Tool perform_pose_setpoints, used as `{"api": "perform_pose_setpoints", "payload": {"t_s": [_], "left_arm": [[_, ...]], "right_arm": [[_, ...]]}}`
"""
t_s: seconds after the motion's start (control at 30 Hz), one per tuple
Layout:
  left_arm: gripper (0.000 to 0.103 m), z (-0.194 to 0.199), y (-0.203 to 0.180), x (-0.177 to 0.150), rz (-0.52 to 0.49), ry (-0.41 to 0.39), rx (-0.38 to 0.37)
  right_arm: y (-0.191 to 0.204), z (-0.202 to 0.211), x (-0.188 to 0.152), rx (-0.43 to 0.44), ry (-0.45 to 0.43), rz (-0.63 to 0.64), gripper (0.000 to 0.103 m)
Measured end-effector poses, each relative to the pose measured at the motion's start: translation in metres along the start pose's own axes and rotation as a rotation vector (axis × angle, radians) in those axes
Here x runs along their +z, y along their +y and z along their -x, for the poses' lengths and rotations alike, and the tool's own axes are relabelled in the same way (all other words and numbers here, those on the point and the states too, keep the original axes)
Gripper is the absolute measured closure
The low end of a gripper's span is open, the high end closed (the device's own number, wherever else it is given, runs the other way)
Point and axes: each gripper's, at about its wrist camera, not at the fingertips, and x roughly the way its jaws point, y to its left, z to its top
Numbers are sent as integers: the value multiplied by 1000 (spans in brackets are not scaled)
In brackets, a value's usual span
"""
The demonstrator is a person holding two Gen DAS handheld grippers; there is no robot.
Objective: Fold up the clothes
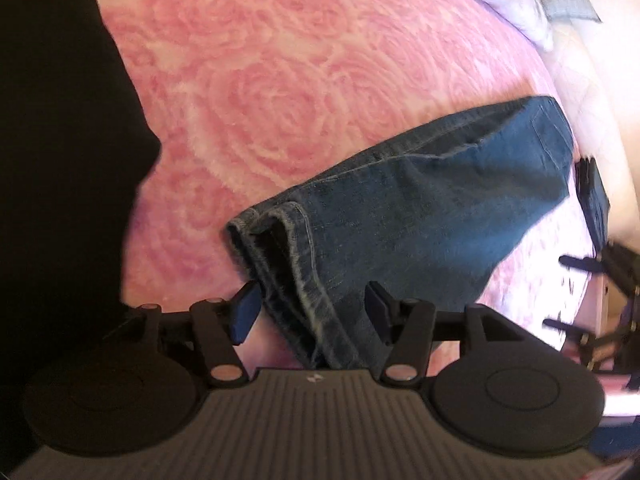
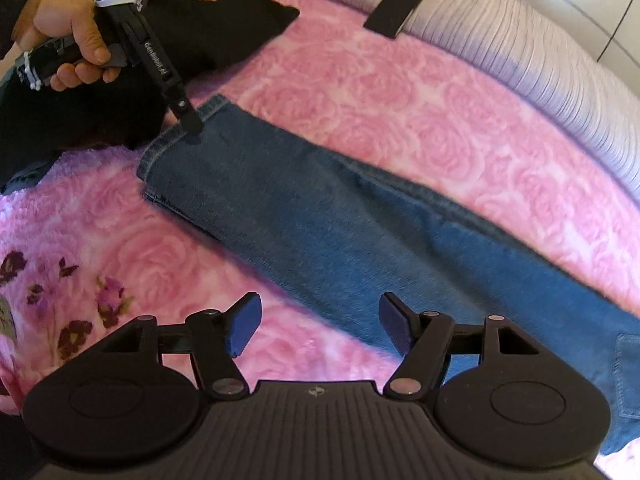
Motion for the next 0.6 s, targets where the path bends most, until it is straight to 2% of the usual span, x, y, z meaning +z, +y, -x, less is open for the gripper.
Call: {"api": "perform_pose_setpoints", "payload": {"t_s": [0.07,0.13,0.17,0.23,0.3,0.33,0.37,0.47,0.5,0.53,0.6], "left_arm": [[100,3,5,5,65,-40,-14],[101,13,14,10,167,-113,-42],[99,20,18,11,224,-154,-55],[92,24,19,7,232,-174,-18],[75,22,17,-4,215,-147,-17],[57,21,15,-11,207,-126,-28],[51,20,13,-18,194,-108,-39],[51,11,-1,-42,112,-72,-42],[55,6,-5,-49,91,-56,-35],[75,3,-9,-56,79,-42,-31],[97,5,-11,-63,120,-28,-39]], "right_arm": [[2,-5,2,8,1,-6,35],[4,-10,5,16,3,-12,35],[6,-13,6,20,4,-15,35],[8,-18,9,27,5,-22,35],[12,-18,11,34,3,-19,35],[14,-18,12,40,1,-18,34],[16,-17,12,46,-1,-18,34],[22,-16,12,63,-5,-14,33],[23,-16,12,68,-2,-13,33],[25,-18,12,72,2,-10,33],[27,-20,11,78,12,-9,33]]}}
